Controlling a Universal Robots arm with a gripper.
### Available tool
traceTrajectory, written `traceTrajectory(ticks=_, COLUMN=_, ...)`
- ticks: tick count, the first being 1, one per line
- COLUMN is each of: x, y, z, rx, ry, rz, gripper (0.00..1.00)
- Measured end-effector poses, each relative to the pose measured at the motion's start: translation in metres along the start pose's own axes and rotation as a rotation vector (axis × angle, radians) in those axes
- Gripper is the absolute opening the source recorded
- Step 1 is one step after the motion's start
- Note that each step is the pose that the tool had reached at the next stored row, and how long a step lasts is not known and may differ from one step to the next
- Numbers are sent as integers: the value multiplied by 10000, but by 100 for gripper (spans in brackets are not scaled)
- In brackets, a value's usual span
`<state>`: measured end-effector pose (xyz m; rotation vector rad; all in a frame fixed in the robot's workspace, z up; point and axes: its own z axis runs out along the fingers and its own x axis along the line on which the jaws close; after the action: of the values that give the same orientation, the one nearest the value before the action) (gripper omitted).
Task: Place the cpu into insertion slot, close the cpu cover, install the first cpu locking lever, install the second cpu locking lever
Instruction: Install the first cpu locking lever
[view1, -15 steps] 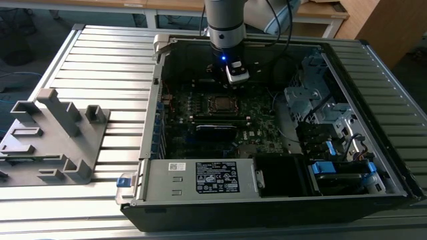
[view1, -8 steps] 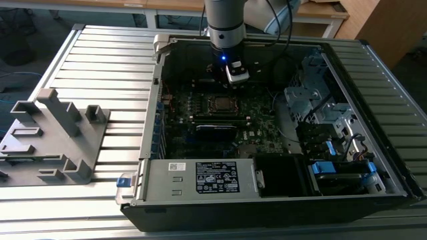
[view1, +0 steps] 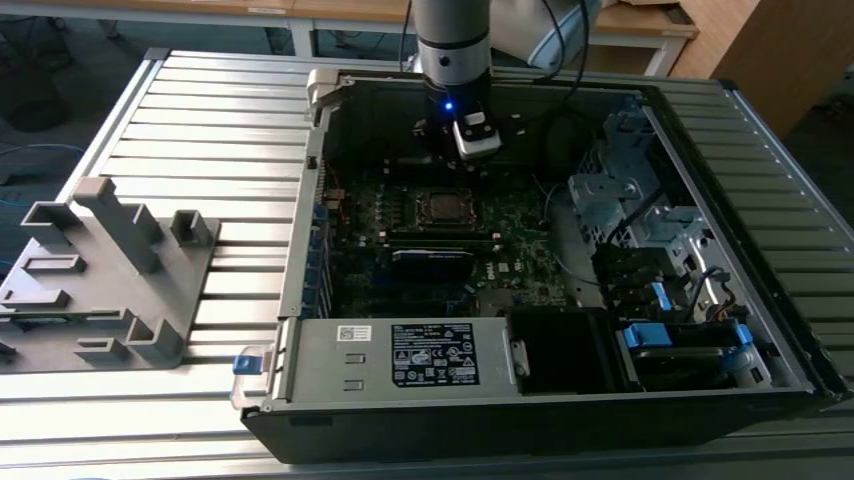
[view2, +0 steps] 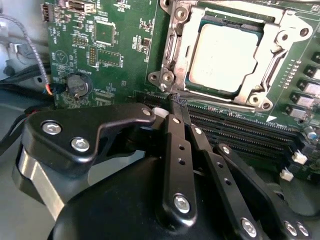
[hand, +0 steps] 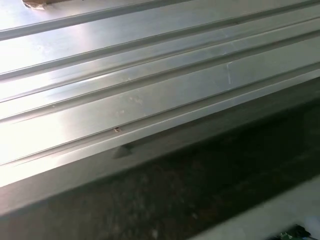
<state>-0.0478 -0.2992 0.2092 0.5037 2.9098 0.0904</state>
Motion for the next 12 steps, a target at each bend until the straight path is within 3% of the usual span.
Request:
traceTrajectory(ticks=6, x=-23, y=12, z=-131, rx=1, ry=0, rz=0, gripper=11)
traceTrajectory(ticks=11, x=-26, y=14, z=-145, rx=0, ry=3, rz=-1, gripper=11)
traceTrajectory(ticks=12, x=-26, y=14, z=-145, rx=20, ry=58, rz=-1, gripper=11)
